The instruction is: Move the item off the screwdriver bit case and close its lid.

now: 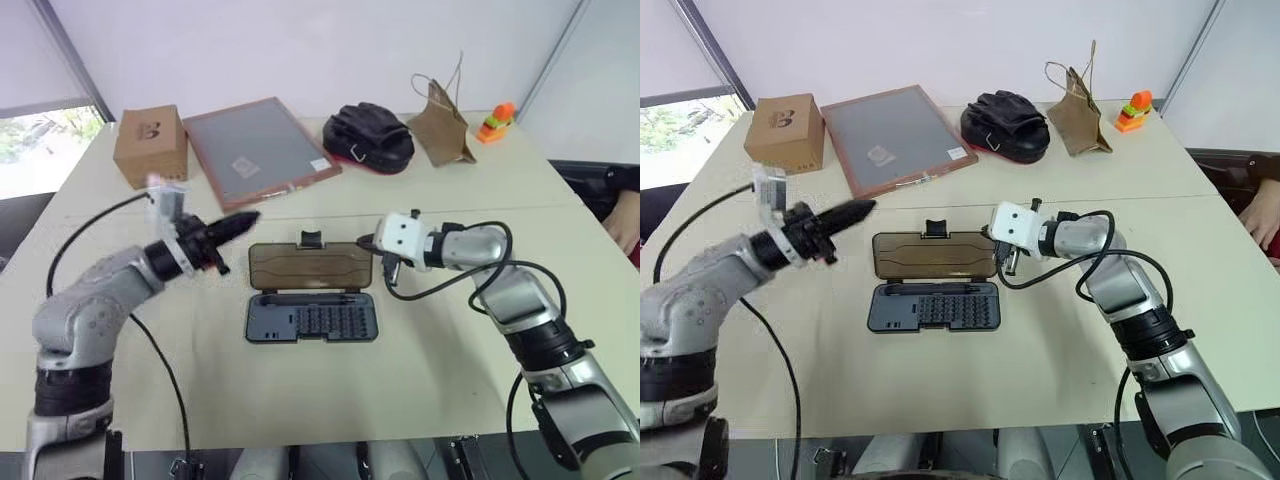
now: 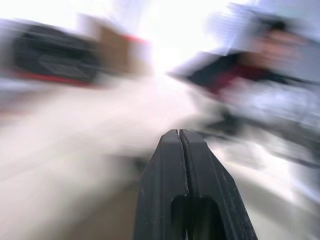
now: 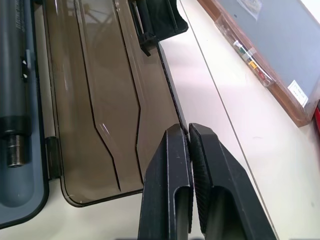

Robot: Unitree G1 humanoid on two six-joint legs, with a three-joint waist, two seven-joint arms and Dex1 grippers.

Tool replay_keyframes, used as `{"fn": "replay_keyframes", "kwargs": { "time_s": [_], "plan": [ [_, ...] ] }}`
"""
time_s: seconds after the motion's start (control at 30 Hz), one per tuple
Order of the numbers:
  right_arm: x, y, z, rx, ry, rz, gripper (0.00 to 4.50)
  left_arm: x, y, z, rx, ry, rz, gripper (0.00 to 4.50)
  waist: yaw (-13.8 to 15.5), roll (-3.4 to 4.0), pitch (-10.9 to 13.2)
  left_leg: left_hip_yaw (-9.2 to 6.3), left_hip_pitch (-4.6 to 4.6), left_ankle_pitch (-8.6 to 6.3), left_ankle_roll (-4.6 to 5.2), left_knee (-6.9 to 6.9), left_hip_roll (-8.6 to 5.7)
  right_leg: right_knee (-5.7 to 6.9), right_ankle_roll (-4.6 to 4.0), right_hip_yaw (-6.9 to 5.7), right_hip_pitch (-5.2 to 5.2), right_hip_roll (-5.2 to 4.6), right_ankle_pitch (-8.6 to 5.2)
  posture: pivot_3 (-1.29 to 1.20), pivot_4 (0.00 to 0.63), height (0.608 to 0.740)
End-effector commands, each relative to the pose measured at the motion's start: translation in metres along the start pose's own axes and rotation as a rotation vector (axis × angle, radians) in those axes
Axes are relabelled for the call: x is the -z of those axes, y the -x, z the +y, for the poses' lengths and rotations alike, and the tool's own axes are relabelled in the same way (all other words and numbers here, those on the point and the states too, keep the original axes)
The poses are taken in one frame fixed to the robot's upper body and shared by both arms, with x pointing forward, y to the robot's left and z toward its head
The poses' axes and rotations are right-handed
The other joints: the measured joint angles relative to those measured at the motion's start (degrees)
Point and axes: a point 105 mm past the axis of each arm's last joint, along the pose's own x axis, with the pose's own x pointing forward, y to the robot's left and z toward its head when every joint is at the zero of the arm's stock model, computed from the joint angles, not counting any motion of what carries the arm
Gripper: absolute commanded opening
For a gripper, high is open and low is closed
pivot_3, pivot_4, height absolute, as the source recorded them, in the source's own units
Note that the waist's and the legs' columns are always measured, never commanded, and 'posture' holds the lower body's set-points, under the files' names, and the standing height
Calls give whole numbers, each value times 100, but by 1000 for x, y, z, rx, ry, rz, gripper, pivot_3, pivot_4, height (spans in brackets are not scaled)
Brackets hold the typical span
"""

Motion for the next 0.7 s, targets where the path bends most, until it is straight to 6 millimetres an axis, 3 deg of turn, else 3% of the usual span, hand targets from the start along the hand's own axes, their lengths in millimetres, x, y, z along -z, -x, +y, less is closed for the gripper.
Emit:
{"fn": "replay_keyframes", "kwargs": {
  "time_s": [0.03,0.1,0.17,0.27,0.47,0.6,0.7],
  "plan": [
    [-8,3,-6,28,27,-26,45,30,-2,43,-188,-191,139,0,2,0,0,1,-1,4,-7,-4,0,-3,0,1,-2,0,0,0,150,740],
    [-9,2,-7,36,26,-24,45,49,-9,54,-207,-232,200,0,14,-1,0,0,-5,6,-10,-5,-1,-6,-1,0,-4,0,-1,0,150,740],
    [-8,1,-7,42,27,-13,45,65,-21,52,-151,-230,234,0,25,-6,3,-1,-9,5,-10,-5,-1,-9,-1,0,-7,-2,0,0,150,740],
    [-11,0,-7,44,13,-20,45,86,-38,22,83,-159,264,0,28,-10,5,-1,-14,5,-8,-4,-4,-12,0,-2,-8,-6,0,0,150,740],
    [-14,-1,-5,28,-2,-15,45,93,-49,3,262,-82,288,0,-20,-14,8,2,-15,0,0,-7,1,-6,-1,-2,-15,-2,0,0,150,740],
    [-16,2,-1,6,-23,-11,1419,95,-51,10,256,-103,313,0,3,-15,9,2,-17,-1,3,-5,-1,-5,-1,-2,-17,-3,0,0,150,740],
    [-21,5,1,3,-13,-8,3051,94,-50,14,251,-112,318,0,8,-16,9,2,-19,-1,2,-5,-1,-6,-1,-1,-18,-4,0,0,150,740]
  ]
}}
